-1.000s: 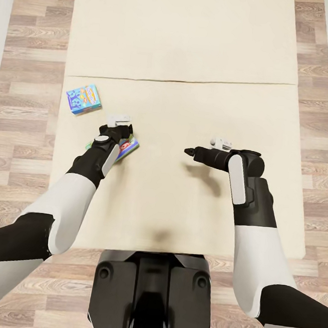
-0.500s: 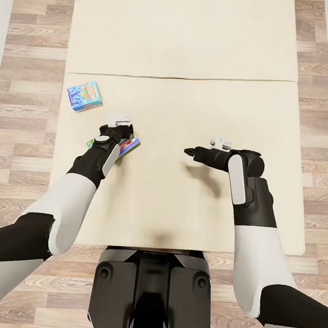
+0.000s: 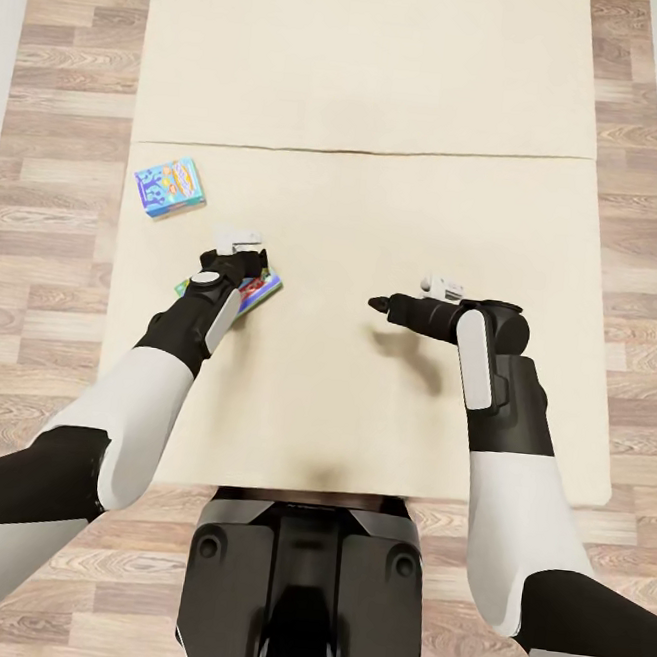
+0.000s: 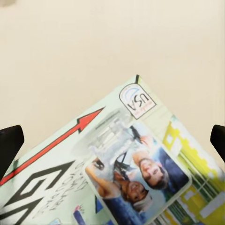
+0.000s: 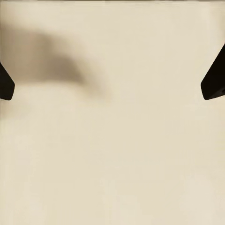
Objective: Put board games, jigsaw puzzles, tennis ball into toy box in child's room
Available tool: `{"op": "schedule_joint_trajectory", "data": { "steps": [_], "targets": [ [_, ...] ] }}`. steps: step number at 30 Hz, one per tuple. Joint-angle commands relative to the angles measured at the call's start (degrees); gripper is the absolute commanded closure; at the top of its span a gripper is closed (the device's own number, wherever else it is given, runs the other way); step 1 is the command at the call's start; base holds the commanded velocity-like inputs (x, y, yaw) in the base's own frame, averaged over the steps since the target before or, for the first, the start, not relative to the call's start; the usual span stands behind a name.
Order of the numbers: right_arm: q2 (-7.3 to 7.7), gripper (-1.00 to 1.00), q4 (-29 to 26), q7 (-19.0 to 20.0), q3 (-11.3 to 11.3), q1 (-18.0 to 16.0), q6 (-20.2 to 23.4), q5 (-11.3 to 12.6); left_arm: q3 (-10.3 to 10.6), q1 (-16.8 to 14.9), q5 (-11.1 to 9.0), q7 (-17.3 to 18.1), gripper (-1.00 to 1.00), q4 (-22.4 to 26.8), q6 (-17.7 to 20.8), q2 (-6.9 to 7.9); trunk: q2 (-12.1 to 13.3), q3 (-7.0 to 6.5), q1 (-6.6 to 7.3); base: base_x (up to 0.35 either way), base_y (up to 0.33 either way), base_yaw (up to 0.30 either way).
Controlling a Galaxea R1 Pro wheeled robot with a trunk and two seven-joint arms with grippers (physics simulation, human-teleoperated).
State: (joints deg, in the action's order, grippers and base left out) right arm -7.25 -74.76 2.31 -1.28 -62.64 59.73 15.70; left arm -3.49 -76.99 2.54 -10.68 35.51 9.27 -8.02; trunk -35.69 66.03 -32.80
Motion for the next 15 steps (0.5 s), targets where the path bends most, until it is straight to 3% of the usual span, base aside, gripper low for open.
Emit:
{"op": "schedule_joint_trajectory", "data": {
  "steps": [1, 15],
  "targets": [
    [-0.05, -1.0, 0.0, 0.2, -0.1, 0.0, 0.3, -0.1, -0.2, 0.0, 0.3, 0.0, -1.0, 0.1, 0.3, -0.06, -0.1, 0.04, -0.02, -0.048, 0.0, 0.0],
    [0.0, -1.0, 0.0, 0.2, -0.1, 0.0, 0.3, -0.1, -0.2, 0.0, 0.3, 0.0, -1.0, 0.1, 0.4, -0.05, -0.1, 0.04, -0.02, -0.136, 0.0, 0.0]
  ]
}}
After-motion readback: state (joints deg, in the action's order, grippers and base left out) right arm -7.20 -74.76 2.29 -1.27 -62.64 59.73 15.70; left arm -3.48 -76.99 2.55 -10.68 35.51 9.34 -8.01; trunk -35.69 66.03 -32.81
